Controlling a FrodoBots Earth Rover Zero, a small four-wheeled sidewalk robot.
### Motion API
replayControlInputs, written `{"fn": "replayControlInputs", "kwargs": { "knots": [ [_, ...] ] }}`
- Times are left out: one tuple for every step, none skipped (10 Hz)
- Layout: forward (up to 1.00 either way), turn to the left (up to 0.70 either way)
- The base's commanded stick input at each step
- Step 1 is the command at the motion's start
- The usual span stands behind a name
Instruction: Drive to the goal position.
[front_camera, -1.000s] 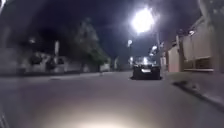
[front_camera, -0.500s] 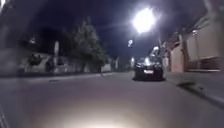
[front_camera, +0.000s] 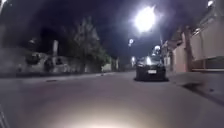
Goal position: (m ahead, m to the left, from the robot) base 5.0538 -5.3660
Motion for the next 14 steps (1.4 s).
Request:
{"fn": "replayControlInputs", "kwargs": {
  "knots": [
    [0.5,0.0],
    [0.5,0.0],
    [0.5,0.0],
    [0.5,0.0],
    [0.5,0.0],
    [0.5,0.0],
    [0.5,0.0],
    [0.5,0.0],
    [0.5,0.0],
    [0.5,0.0],
    [0.5,0.0],
    [0.5,0.0],
    [0.5,0.0],
    [0.5,0.0]
  ]
}}
